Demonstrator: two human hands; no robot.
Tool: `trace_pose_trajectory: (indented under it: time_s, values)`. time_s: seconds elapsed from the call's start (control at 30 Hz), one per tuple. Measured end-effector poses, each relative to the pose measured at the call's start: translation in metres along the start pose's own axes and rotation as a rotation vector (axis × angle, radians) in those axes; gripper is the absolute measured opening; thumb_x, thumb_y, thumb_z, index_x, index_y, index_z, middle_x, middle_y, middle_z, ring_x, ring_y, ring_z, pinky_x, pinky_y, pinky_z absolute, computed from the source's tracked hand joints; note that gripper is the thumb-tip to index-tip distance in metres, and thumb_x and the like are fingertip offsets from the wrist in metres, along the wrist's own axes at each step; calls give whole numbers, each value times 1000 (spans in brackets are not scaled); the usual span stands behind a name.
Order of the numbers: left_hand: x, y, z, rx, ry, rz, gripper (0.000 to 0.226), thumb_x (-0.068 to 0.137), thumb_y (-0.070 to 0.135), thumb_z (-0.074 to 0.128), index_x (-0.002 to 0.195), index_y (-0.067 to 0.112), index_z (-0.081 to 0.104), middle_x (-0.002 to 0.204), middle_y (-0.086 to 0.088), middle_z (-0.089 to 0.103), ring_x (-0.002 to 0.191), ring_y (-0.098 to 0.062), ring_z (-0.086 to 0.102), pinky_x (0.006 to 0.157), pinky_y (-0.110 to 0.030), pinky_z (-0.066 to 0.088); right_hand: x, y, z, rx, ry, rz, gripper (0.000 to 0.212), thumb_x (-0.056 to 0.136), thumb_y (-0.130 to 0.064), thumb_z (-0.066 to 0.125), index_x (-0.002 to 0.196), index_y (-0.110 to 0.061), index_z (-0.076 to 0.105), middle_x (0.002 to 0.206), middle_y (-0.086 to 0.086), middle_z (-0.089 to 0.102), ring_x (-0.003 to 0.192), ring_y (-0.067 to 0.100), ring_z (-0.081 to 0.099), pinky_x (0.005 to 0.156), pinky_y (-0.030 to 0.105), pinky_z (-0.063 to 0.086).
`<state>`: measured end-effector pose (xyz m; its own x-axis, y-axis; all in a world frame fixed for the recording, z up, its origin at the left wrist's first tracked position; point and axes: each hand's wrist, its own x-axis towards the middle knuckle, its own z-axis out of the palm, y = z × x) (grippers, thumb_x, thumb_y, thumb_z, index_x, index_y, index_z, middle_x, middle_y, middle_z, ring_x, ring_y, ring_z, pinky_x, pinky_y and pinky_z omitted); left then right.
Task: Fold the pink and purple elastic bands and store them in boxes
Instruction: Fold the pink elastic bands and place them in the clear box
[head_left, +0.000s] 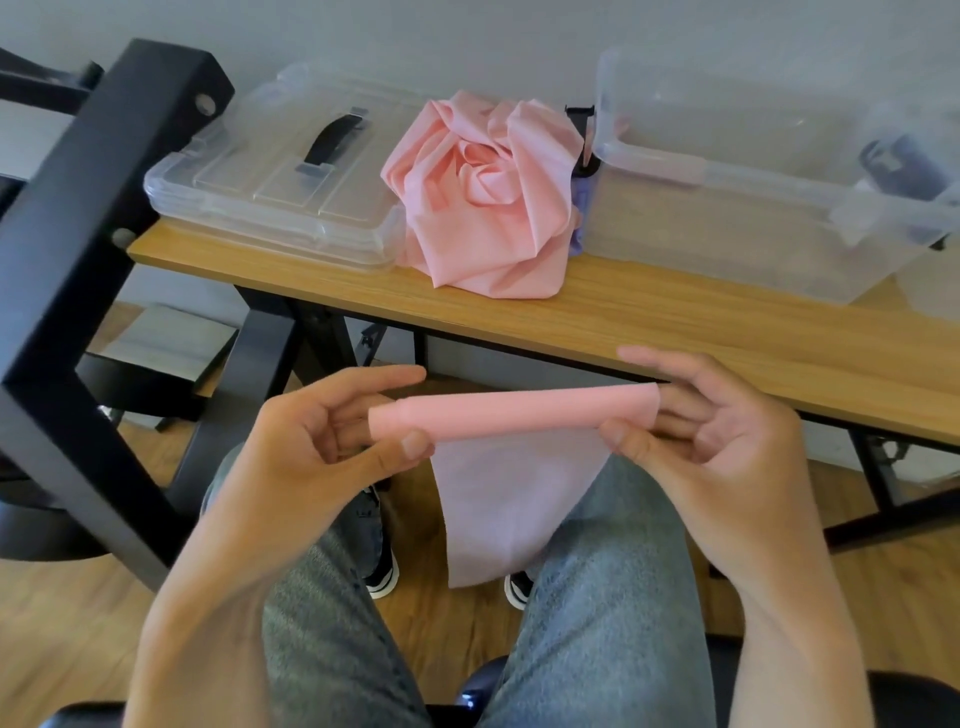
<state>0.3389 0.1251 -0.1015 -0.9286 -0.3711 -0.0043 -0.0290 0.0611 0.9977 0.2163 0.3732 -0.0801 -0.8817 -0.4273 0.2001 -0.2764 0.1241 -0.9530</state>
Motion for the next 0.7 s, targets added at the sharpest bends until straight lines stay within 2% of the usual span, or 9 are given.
trace_pose_trajectory:
  time_s: [0.13, 0.23, 0.33, 0.43, 0.5, 0.53, 0.6, 0.67, 0.7]
  values:
    - [1, -3, 0, 147, -90, 18, 40, 76, 11, 77, 115, 19, 74, 104, 7, 79, 98, -13, 75, 80, -21, 60, -1, 3, -3, -65, 28, -25, 35, 80, -6, 81, 107, -26, 75, 99, -17, 79, 96, 5, 76, 84, 19, 59]
    - [1, -4, 2, 29, -99, -46, 32, 81, 12, 70, 114, 13, 73, 87, -9, 79, 77, -21, 77, 67, -25, 63, -1, 4, -2, -113, 1, -45, 22, 86, -11, 77, 103, -24, 75, 96, -11, 80, 90, 8, 77, 78, 19, 60]
    - [1, -4, 2, -12, -72, -53, 32, 84, 11, 66, 116, 11, 72, 69, -16, 73, 57, -25, 72, 56, -25, 61, -1, 4, 1, -44, -37, -19, 13, 92, -18, 68, 105, -19, 70, 86, 1, 78, 74, 17, 78, 65, 28, 62]
    - [1, -4, 4, -60, -68, -47, 36, 82, 6, 67, 117, 12, 72, 79, -16, 77, 68, -27, 77, 63, -32, 65, -1, 5, 4, -22, -83, -26, 11, 97, -18, 63, 109, -19, 64, 76, 10, 74, 65, 22, 76, 59, 35, 62]
    - [1, -6, 4, -78, -37, -44, 39, 80, 4, 69, 118, 11, 71, 90, -14, 79, 81, -28, 78, 72, -36, 65, -1, 5, 5, 36, -90, -27, 14, 97, -11, 63, 111, -15, 62, 82, 10, 77, 73, 24, 78, 65, 34, 64]
    - [1, -5, 5, -100, -15, -48, 39, 79, 8, 71, 118, 11, 72, 94, -13, 79, 85, -28, 78, 74, -35, 65, -1, 5, 5, 61, -95, -23, 16, 96, -8, 64, 112, -12, 62, 88, 9, 78, 79, 24, 79, 69, 34, 64]
    - [2, -5, 4, -146, 15, -55, 41, 77, 30, 82, 115, 14, 76, 98, -13, 79, 88, -28, 78, 75, -33, 64, -1, 4, 5, 110, -116, -11, 21, 94, -10, 66, 114, -8, 62, 101, 8, 79, 90, 25, 79, 74, 33, 64]
    - [2, -2, 4, -168, 25, -53, 55, 69, 55, 86, 112, 22, 79, 100, -13, 79, 88, -29, 78, 75, -31, 64, -1, 4, 7, 135, -124, -13, 25, 92, -19, 66, 113, -5, 62, 106, 8, 78, 92, 25, 79, 73, 35, 65]
    - [2, -2, 4, -167, 39, -48, 52, 68, 55, 86, 110, 25, 80, 100, -13, 79, 87, -30, 78, 74, -31, 64, 0, 4, 7, 123, -115, -22, 25, 93, -21, 64, 111, -5, 63, 105, 8, 79, 90, 25, 79, 72, 36, 65]
